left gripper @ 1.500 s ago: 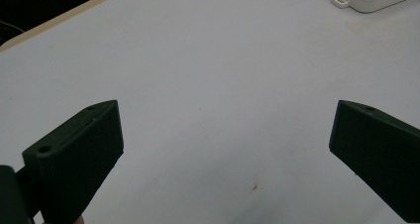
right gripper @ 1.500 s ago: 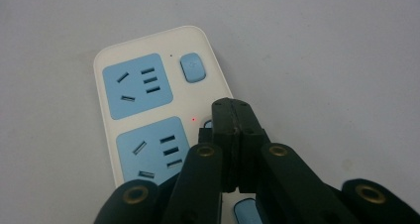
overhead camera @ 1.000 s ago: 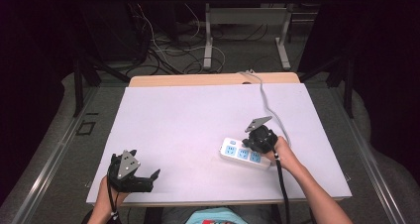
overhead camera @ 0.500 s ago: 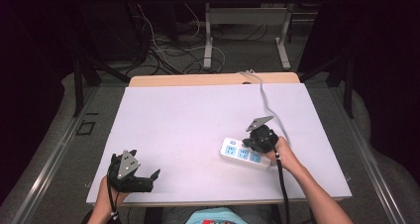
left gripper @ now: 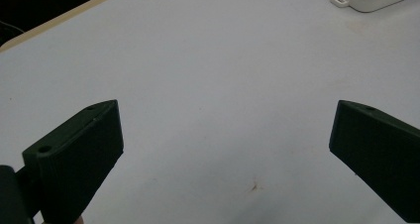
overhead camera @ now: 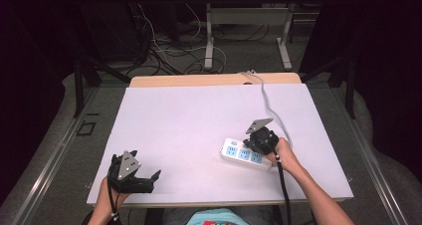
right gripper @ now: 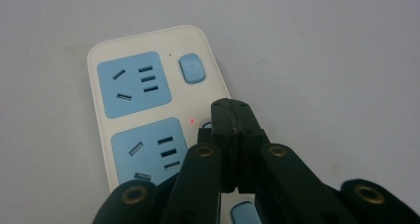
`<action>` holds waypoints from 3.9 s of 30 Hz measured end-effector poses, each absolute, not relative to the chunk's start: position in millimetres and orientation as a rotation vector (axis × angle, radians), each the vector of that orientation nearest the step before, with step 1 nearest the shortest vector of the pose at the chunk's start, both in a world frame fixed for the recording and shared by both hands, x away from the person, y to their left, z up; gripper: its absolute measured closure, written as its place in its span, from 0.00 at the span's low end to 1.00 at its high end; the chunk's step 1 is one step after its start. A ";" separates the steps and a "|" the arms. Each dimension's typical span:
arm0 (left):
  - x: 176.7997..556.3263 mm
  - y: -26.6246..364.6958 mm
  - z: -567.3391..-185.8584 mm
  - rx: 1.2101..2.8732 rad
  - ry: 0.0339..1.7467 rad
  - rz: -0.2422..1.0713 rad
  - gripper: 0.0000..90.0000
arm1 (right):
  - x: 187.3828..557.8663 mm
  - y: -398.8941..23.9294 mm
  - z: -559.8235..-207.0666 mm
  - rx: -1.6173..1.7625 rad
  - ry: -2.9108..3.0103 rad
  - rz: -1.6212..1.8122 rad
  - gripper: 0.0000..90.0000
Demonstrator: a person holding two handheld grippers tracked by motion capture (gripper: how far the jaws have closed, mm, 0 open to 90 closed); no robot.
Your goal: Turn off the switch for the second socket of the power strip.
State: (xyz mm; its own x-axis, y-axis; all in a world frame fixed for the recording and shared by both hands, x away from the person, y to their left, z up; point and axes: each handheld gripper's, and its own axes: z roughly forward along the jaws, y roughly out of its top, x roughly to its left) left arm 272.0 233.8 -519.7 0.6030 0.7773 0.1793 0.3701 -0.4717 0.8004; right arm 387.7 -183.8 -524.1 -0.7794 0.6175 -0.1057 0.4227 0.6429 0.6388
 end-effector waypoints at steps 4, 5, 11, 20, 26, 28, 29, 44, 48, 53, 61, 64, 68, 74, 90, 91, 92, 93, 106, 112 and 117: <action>272.4 234.0 -519.7 2.085 0.902 0.698 0.00 | 387.2 -182.2 -520.5 0.819 2.546 0.876 1.00; 272.4 233.9 -519.7 2.086 0.902 0.698 0.00 | 386.7 -181.7 -520.7 0.818 2.544 0.876 1.00; 272.1 233.8 -519.6 2.085 0.902 0.698 0.00 | 386.9 -181.5 -522.1 0.815 2.525 0.894 1.00; 272.0 233.5 -519.7 2.085 0.902 0.698 0.00 | 386.2 -182.8 -521.1 0.847 2.532 0.886 0.98; 272.0 233.6 -519.6 2.085 0.902 0.698 0.00 | 387.2 -183.4 -521.8 0.829 2.527 0.902 0.97; 272.0 233.5 -519.6 2.084 0.902 0.698 0.00 | 387.0 -183.3 -521.7 0.830 2.526 0.901 0.97; 271.9 233.5 -519.6 2.084 0.902 0.698 0.00 | 387.1 -183.5 -521.7 0.829 2.523 0.900 0.97; 272.0 233.4 -519.7 2.080 0.899 0.702 0.00 | 383.4 -189.7 -512.5 0.854 2.466 0.991 0.71; 271.9 233.5 -519.7 2.077 0.900 0.701 0.00 | 382.6 -189.8 -510.3 0.849 2.500 1.008 0.52; 271.8 233.4 -519.7 2.077 0.900 0.701 0.00 | 381.9 -191.4 -509.1 0.861 2.491 1.029 0.28; 271.3 233.7 -519.3 2.081 0.898 0.692 0.00 | 380.0 -197.8 -506.0 0.889 2.488 1.076 0.10; 271.6 234.2 -519.1 2.083 0.895 0.706 0.00 | 379.4 -200.0 -505.2 0.891 2.484 1.086 0.04; 271.2 234.5 -519.1 2.084 0.899 0.700 0.00 | 379.5 -201.6 -505.0 0.886 2.477 1.093 0.00; 271.9 234.0 -519.7 2.078 0.896 0.706 0.00 | 378.4 -201.8 -504.2 0.885 2.472 1.101 0.00; 271.5 234.5 -519.1 2.086 0.897 0.701 0.00 | 371.1 -207.0 -499.3 0.868 2.448 1.109 0.00; 271.3 234.3 -519.3 2.084 0.900 0.694 0.00 | 369.7 -207.9 -498.4 0.873 2.440 1.106 0.00; 271.4 234.5 -519.3 2.085 0.899 0.697 0.00 | 368.8 -208.6 -498.0 0.866 2.437 1.108 0.00; 271.4 234.6 -519.1 2.084 0.898 0.699 0.00 | 367.2 -209.4 -496.6 0.867 2.437 1.110 0.00; 270.8 234.6 -518.9 2.077 0.903 0.701 0.00 | 347.9 -219.3 -490.1 0.856 2.405 1.129 0.00; 270.9 234.5 -519.0 2.078 0.902 0.697 0.00 | 340.9 -225.9 -490.6 0.870 2.410 1.116 0.00; 270.9 234.5 -518.8 2.079 0.901 0.703 0.00 | 333.0 -234.1 -491.2 0.888 2.393 1.104 0.00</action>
State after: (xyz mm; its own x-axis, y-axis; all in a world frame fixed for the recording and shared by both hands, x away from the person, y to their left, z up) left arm 270.9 234.5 -518.8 0.6012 0.7781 0.1820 0.3659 -0.4705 0.8029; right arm 333.0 -234.1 -491.2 -0.7384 0.6718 -0.0585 0.3914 0.4976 0.7741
